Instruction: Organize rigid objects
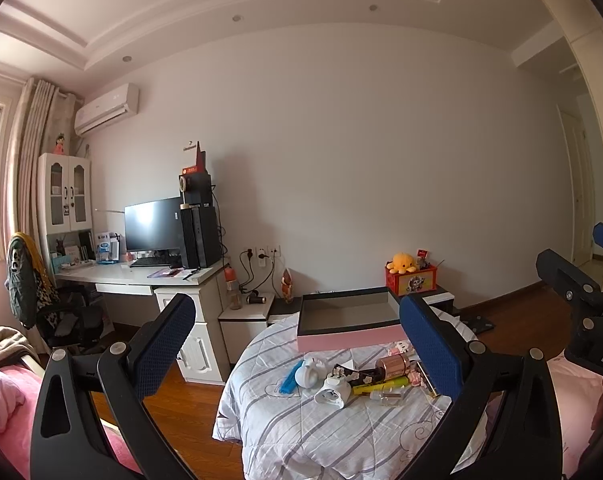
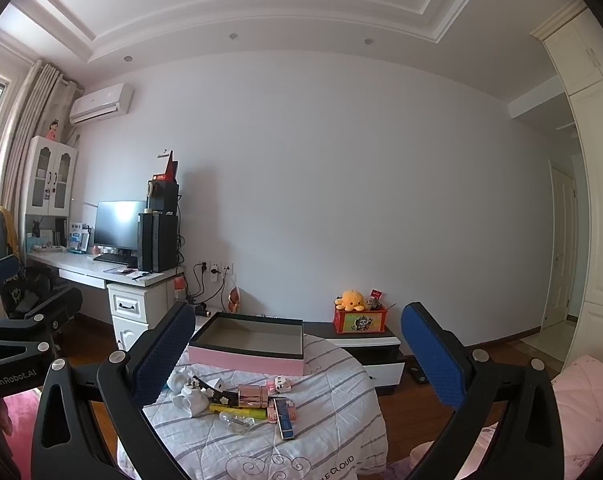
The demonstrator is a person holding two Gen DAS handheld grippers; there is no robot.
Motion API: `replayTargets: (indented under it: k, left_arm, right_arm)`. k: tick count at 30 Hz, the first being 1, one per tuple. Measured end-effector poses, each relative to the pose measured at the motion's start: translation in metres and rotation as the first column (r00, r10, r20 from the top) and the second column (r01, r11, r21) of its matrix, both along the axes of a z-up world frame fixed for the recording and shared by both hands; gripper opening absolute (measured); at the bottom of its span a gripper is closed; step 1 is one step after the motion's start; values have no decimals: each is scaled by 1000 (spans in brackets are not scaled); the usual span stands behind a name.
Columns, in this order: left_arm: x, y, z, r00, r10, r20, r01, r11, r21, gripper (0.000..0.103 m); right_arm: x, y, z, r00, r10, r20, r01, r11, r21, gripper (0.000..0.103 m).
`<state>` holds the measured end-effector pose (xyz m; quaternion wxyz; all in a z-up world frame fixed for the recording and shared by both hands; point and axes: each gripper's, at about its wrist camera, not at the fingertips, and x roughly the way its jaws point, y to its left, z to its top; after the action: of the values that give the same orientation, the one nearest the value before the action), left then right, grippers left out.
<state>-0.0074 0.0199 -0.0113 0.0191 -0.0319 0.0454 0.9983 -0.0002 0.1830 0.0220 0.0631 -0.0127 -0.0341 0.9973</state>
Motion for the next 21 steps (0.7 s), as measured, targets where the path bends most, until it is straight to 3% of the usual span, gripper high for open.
replayTargets:
  k: [21]
  left_arm:
    - [-32,12,-12,999,-21,46,21,1000,-8,103]
  right_arm:
    - [-28,12,-18,999,-5,54,7,1000,-24,103]
